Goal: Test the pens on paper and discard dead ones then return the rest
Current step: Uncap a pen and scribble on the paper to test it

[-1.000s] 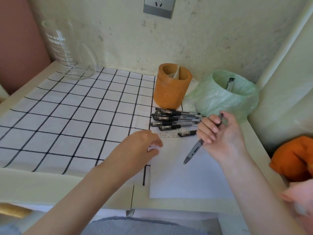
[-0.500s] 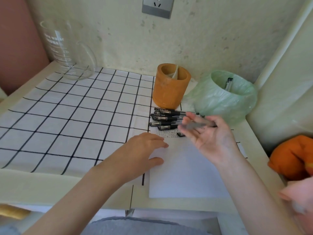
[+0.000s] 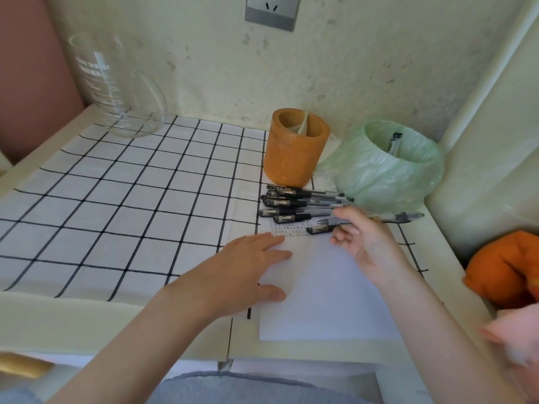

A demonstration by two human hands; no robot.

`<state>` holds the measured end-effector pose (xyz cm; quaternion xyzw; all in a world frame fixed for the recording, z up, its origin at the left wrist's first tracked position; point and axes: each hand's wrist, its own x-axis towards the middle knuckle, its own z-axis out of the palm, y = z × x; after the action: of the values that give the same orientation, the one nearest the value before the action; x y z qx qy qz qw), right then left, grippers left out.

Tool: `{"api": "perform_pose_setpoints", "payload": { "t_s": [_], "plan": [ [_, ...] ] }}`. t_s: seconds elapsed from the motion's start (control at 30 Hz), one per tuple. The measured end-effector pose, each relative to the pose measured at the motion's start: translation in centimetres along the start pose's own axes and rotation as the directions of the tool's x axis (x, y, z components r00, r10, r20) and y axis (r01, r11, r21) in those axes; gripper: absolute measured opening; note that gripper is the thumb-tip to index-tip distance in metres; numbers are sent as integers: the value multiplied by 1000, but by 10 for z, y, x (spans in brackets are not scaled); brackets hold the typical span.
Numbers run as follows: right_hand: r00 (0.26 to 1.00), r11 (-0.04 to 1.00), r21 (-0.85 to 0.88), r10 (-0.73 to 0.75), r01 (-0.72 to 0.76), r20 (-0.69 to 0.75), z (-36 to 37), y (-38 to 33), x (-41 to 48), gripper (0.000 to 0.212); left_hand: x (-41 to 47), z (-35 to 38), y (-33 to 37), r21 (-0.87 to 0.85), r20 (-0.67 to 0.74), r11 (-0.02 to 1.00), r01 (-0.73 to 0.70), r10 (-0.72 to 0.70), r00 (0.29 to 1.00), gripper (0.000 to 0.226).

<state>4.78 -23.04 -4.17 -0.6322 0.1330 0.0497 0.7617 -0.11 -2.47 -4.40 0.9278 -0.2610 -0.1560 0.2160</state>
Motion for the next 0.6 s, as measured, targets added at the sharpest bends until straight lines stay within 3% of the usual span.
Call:
{"api": "perform_pose_setpoints", "payload": {
  "t_s": [0.13, 0.43, 0.6],
  "plan": [
    [993, 976, -192, -111, 103, -29, 0, 6, 5, 15, 0, 0, 0, -2, -1, 1000, 2, -2, 1000, 66],
    [961, 931, -280, -265, 233, -81, 11, 20, 14, 26, 1, -1, 0, -14, 12, 1000, 4, -3, 1000, 66],
    [897, 853, -384, -425, 353, -121, 13, 33, 21, 34, 0, -1, 0, -28, 14, 1000, 8, -7, 1000, 67]
  ]
}}
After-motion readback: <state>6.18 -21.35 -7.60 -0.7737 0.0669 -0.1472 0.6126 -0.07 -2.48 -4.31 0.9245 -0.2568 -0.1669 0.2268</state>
